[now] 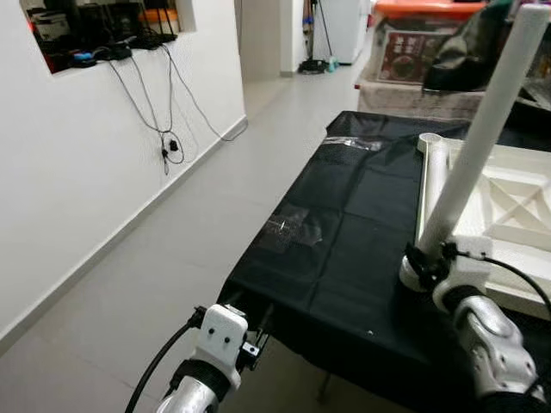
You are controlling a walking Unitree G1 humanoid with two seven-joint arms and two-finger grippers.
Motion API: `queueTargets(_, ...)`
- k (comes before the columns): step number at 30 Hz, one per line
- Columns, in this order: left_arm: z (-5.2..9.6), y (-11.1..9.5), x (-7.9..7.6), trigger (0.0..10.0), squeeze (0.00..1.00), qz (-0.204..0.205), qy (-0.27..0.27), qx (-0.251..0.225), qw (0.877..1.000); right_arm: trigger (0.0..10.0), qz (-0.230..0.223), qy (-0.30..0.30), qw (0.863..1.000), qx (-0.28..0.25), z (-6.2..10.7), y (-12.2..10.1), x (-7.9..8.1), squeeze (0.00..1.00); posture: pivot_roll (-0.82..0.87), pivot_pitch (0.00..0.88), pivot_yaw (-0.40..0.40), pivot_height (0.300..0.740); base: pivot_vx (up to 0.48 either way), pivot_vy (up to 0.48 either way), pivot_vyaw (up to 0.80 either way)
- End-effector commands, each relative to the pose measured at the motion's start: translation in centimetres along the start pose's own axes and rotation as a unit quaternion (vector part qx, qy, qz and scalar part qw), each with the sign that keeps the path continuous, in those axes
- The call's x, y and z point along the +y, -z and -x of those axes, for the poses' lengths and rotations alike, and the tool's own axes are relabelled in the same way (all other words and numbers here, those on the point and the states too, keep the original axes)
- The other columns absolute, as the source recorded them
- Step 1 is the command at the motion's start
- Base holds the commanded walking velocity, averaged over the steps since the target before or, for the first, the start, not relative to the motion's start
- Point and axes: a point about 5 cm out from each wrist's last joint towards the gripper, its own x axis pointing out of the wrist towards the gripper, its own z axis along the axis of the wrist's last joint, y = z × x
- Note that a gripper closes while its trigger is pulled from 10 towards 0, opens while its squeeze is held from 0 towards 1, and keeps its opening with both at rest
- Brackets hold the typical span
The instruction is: Building children table
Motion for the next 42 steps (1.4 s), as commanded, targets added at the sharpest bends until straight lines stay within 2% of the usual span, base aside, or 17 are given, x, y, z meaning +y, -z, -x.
queueTargets(1, 0.1, 0.2, 0.2, 10.0, 0.00, 0.001, 0.000, 0.009, 1.000, 0.0, -0.032, -0.003, 0.999, 0.043, 0.7, 2.4, -0.6, 0.00, -0.07, 0.000, 0.059, 0.740, 0.000, 0.000, 0.00)
queueTargets(3, 0.1, 0.3, 0.2, 10.0, 0.00, 0.002, -0.001, 0.009, 1.000, 0.0, -0.031, 0.002, 0.998, 0.054, 0.9, 2.8, -1.7, 0.00, -0.07, 0.000, 0.059, 0.740, 0.000, 0.000, 0.00)
queueTargets(6, 0.1, 0.3, 0.2, 10.0, 0.00, 0.002, -0.001, 0.009, 1.000, 0.0, -0.032, 0.003, 0.998, 0.057, 0.9, 2.9, -1.9, 0.00, -0.07, 0.000, 0.059, 0.740, 0.000, 0.000, 0.00)
queueTargets(7, 0.0, 0.2, 0.2, 10.0, 0.00, 0.003, -0.001, 0.009, 1.000, 10.0, -0.027, 0.003, 0.998, 0.060, 1.0, 3.0, -2.1, 0.00, -0.07, 0.000, 0.056, 0.740, 0.000, 0.000, 0.00)
queueTargets(8, 0.0, 0.2, 0.2, 10.0, 0.00, 0.003, -0.001, 0.008, 1.000, 10.0, -0.018, 0.014, 0.998, 0.059, 0.9, 3.0, -2.2, 0.12, -0.07, 0.000, 0.056, 0.740, 0.000, 0.000, 0.00)
queueTargets(10, 0.0, 0.2, 0.2, 10.0, 0.00, 0.003, -0.001, 0.008, 1.000, 10.0, -0.018, 0.014, 0.998, 0.059, 0.9, 3.0, -2.2, 0.12, -0.07, 0.000, 0.056, 0.740, 0.000, 0.000, 0.00)
queueTargets(11, 0.0, 0.2, 0.1, 10.0, 0.00, 0.003, -0.001, 0.008, 1.000, 10.0, -0.011, 0.009, 0.999, 0.051, 0.9, 2.9, -1.8, 1.00, -0.07, 0.000, 0.052, 0.740, 0.000, 0.000, 0.00)
queueTargets(16, 0.0, 0.2, 0.1, 10.0, 0.00, 0.004, -0.001, 0.008, 1.000, 10.0, -0.003, 0.046, 0.998, 0.042, 0.8, 2.8, -1.5, 1.00, -0.07, 0.000, 0.050, 0.740, 0.000, 0.000, 0.00)
queueTargets(17, 0.0, 0.2, 0.1, 10.0, 0.00, 0.005, -0.001, 0.008, 1.000, 10.0, 0.009, 0.067, 0.997, 0.038, 1.0, 2.8, -1.4, 0.62, -0.07, 0.000, 0.047, 0.740, 0.000, 0.000, 0.00)
queueTargets(18, 0.0, 0.2, 0.1, 10.0, 0.00, 0.005, -0.002, 0.008, 1.000, 10.0, 0.030, 0.098, 0.994, 0.022, 1.2, 2.6, -1.3, 0.00, -0.07, 0.000, 0.047, 0.740, 0.000, 0.000, 0.00)
queueTargets(23, 0.0, 0.2, 0.1, 10.0, 0.00, 0.007, -0.001, 0.008, 1.000, 10.0, 0.056, 0.126, 0.990, -0.019, 2.2, 1.6, 0.1, 0.00, -0.08, 0.003, 0.053, 0.740, 0.000, 0.000, 0.00)
queueTargets(25, 0.0, 0.2, 0.1, 10.0, 0.00, 0.007, -0.001, 0.008, 1.000, 10.0, 0.056, 0.126, 0.990, -0.019, 2.2, 1.6, 0.1, 0.00, -0.08, 0.003, 0.053, 0.740, 0.000, 0.000, 0.00)
queueTargets(26, 0.0, 0.1, 0.1, 10.0, 0.00, 0.007, -0.001, 0.008, 1.000, 10.0, 0.059, 0.112, 0.991, -0.034, 2.6, 1.1, 1.2, 0.00, -0.08, 0.003, 0.053, 0.740, 0.000, 0.000, 0.00)
queueTargets(29, 0.0, 0.1, 0.1, 10.0, 0.00, 0.007, -0.001, 0.008, 1.000, 10.0, 0.059, 0.112, 0.991, -0.034, 2.6, 1.1, 1.2, 0.00, -0.08, 0.003, 0.053, 0.740, 0.000, 0.000, 0.00)
queueTargets(31, 0.0, 0.2, 0.2, 10.0, 0.00, 0.007, -0.001, 0.008, 1.000, 10.0, 0.053, 0.093, 0.993, -0.052, 3.5, 0.8, 2.4, 0.00, -0.08, 0.003, 0.054, 0.740, 0.000, 0.000, 0.00)
queueTargets(39, -0.1, 0.2, 0.2, 10.0, 0.00, 0.007, 0.000, 0.008, 1.000, 10.0, 0.067, 0.069, 0.992, -0.080, 4.6, -0.5, 3.3, 0.00, -0.08, 0.003, 0.054, 0.740, 0.000, 0.000, 0.00)
queueTargets(42, -0.2, 0.3, 0.2, 10.0, 0.00, 0.008, -0.001, 0.010, 1.000, 10.0, 0.074, 0.034, 0.991, -0.108, 4.3, -2.1, 5.2, 0.00, -0.12, 0.003, 0.057, 0.740, 0.000, 0.000, 0.00)
